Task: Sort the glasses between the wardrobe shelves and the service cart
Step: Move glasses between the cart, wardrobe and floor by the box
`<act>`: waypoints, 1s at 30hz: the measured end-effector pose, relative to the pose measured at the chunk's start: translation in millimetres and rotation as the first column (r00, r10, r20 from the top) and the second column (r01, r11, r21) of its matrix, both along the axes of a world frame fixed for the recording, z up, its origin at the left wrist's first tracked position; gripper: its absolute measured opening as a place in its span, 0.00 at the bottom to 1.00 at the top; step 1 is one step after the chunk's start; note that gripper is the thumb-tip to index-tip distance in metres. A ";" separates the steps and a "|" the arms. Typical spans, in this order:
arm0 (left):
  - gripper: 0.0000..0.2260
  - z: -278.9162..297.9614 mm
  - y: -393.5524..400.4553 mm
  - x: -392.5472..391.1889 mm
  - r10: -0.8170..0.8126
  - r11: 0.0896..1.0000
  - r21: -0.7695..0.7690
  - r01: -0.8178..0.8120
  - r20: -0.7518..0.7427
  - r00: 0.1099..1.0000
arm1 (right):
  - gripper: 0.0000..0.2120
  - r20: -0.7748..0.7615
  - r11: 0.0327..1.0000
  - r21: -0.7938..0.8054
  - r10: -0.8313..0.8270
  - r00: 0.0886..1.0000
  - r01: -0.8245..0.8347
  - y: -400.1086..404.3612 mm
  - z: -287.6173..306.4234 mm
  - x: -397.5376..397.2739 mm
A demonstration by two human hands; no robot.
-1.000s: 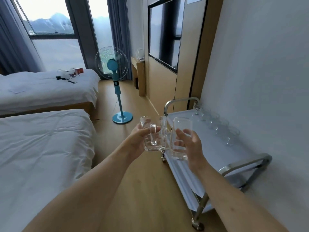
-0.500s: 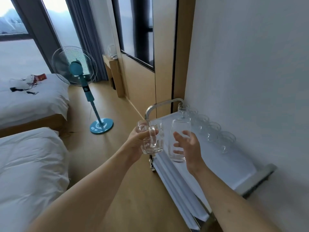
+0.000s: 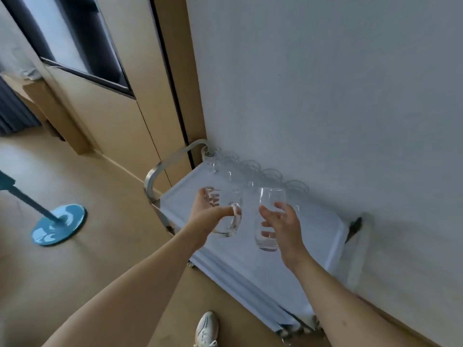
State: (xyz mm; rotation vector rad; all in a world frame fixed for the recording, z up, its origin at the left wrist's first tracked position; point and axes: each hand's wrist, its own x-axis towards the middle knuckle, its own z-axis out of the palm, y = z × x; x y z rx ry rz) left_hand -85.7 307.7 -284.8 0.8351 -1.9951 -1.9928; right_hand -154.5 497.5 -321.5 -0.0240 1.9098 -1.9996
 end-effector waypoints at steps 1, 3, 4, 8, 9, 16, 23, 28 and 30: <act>0.35 -6.9 -4.6 -13.4 -0.047 0.999 -0.016 0.047 0.013 0.999 | 0.38 0.013 0.999 0.006 -0.047 0.999 0.047 -1.5 -5.0 -5.9; 0.37 -21.6 -12.8 -37.3 -0.142 0.986 -0.075 0.146 0.064 0.988 | 0.36 0.047 0.989 0.019 -0.147 0.988 0.146 -4.3 -14.2 -14.4; 0.41 -28.6 -15.8 -47.6 -0.196 0.971 -0.118 0.206 0.090 0.976 | 0.35 0.060 0.982 0.029 -0.189 0.980 0.188 -5.4 -18.9 -17.5; 0.52 -58.6 -21.3 -83.6 -0.374 0.861 -0.296 0.413 0.179 0.910 | 0.35 0.076 0.938 0.102 -0.338 0.938 0.330 -10.2 -36.9 -24.1; 0.52 -65.6 -21.1 -89.9 -0.398 0.832 -0.328 0.447 0.208 0.893 | 0.35 0.074 0.923 0.120 -0.376 0.924 0.366 -10.6 -40.1 -23.8; 0.54 -107.6 -9.3 -112.0 -0.522 0.708 -0.371 0.600 0.297 0.800 | 0.36 0.093 0.836 0.220 -0.531 0.842 0.503 -4.0 -56.6 -10.4; 0.59 -129.2 19.2 -125.6 -0.558 0.635 -0.394 0.664 0.361 0.748 | 0.30 0.100 0.776 0.297 -0.605 0.790 0.556 20.5 -74.7 -6.7; 0.51 -141.6 39.5 -127.8 -0.508 0.656 -0.433 0.618 0.353 0.786 | 0.30 0.112 0.777 0.311 -0.602 0.790 0.548 37.1 -88.2 -4.0; 0.48 -145.8 42.4 -127.5 -0.512 0.653 -0.439 0.617 0.344 0.787 | 0.30 0.116 0.772 0.313 -0.608 0.785 0.553 40.4 -90.9 -4.7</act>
